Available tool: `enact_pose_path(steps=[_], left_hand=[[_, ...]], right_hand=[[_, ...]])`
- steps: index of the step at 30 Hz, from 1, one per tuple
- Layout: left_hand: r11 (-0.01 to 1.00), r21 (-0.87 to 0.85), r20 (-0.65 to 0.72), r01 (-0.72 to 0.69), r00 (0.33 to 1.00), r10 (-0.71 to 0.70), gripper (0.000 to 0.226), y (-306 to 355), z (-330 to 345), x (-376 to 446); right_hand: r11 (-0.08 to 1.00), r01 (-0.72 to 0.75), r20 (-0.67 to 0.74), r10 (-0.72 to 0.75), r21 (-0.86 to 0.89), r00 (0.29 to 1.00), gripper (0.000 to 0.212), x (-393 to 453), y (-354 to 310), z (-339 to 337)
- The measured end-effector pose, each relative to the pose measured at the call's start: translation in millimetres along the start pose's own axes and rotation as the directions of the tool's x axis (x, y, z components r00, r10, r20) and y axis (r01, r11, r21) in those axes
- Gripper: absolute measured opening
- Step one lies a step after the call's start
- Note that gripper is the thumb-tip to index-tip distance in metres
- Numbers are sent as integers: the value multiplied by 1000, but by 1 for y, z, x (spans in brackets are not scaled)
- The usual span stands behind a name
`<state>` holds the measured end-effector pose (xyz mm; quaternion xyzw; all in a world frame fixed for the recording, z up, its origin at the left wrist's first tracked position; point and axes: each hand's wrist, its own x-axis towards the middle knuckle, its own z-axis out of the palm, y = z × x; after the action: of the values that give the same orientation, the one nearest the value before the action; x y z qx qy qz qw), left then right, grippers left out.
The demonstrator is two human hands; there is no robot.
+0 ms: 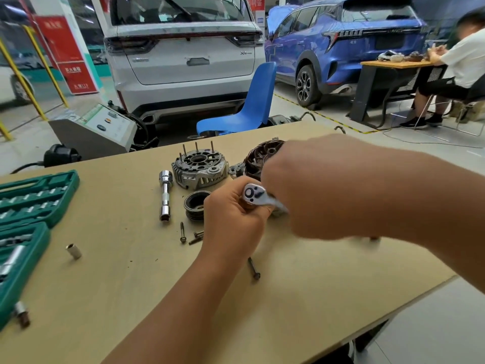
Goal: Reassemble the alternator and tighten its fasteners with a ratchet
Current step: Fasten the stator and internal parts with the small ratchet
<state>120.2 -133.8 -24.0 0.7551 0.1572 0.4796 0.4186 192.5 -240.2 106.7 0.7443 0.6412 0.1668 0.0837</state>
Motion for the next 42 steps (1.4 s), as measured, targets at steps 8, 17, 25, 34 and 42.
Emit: enact_pose_path(steps=[8, 17, 25, 34, 42], left_hand=[[999, -27, 38, 39, 999, -38, 33, -6, -2, 3], [995, -76, 35, 71, 997, -68, 25, -8, -3, 3], [995, -74, 37, 60, 998, -58, 29, -12, -3, 4], [994, -94, 39, 62, 997, -59, 22, -13, -1, 4], [989, -107, -7, 101, 995, -102, 5, -18, 1, 2]], right_hand=[[998, -51, -65, 48, -47, 997, 31, -4, -3, 1], [998, -52, -67, 49, -40, 997, 26, -7, -3, -3], [993, -83, -106, 74, -83, 992, 27, -4, 1, -1], [994, -61, -131, 49, -87, 990, 25, 2, 6, 0], [987, -94, -241, 60, -131, 969, 26, 5, 17, 2]])
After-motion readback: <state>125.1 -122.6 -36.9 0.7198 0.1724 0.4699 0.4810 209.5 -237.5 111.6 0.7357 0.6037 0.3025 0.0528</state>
